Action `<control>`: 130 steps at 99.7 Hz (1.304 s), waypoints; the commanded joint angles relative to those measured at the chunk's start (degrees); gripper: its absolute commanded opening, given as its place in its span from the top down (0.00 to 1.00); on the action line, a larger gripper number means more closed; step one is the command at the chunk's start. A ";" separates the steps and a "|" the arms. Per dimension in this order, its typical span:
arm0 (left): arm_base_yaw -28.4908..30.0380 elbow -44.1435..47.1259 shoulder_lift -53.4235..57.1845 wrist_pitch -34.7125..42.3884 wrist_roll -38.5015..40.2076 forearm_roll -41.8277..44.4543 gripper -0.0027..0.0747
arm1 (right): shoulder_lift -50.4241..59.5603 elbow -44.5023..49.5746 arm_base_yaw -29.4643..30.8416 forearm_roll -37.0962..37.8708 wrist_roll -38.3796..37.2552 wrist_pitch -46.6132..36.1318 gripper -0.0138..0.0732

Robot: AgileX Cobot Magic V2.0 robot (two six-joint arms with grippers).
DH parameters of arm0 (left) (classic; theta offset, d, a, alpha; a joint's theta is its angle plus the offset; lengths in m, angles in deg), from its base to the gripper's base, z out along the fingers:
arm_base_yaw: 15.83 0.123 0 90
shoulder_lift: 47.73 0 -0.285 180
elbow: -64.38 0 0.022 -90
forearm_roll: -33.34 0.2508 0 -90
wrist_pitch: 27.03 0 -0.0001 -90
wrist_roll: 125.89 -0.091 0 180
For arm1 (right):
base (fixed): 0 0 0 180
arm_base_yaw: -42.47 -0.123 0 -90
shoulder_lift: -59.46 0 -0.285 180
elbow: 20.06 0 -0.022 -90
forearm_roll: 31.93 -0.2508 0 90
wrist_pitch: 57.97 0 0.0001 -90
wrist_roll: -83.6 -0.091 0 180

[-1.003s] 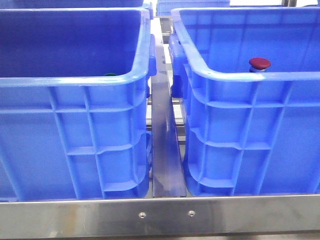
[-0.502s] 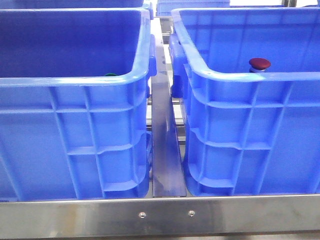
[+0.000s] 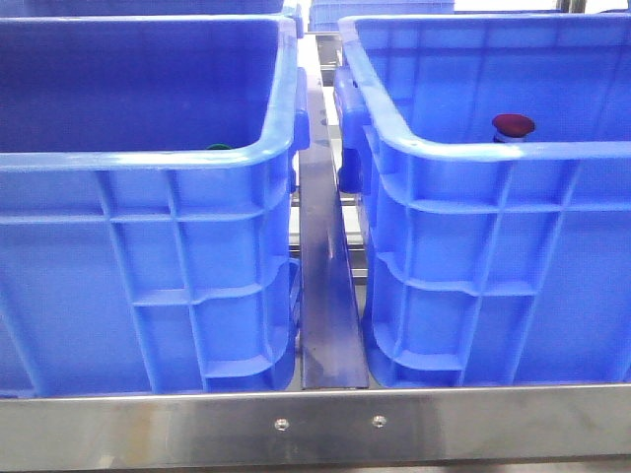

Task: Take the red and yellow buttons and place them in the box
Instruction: 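Lower the yellow button into the other bin and open the right gripper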

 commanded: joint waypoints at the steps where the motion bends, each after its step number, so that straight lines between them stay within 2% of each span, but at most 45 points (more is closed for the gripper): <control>1: 0.19 -1.36 -0.55 3.37 0.43 1.63 0.99 | -3.14 -3.79 0.40 -0.05 0.77 -1.75 0.61; 30: 0.19 -1.36 -0.55 3.37 0.43 1.63 0.99 | -16.07 -12.48 0.40 0.27 0.77 -0.28 0.61; 62: 0.19 -1.36 -0.55 3.37 0.43 1.63 0.99 | -22.15 -17.58 0.40 0.27 0.77 2.85 0.61; 116: 0.19 -1.36 -0.55 3.37 0.43 1.63 0.99 | -23.28 -13.90 0.40 0.27 0.77 2.70 0.60; 123: 0.19 -1.36 -0.55 3.37 0.43 1.63 0.99 | -23.07 -13.90 0.40 0.27 0.77 2.70 0.55; 130: 0.19 -1.36 -0.55 3.37 0.43 1.63 0.99 | -22.78 -13.90 0.40 0.27 0.77 2.75 0.45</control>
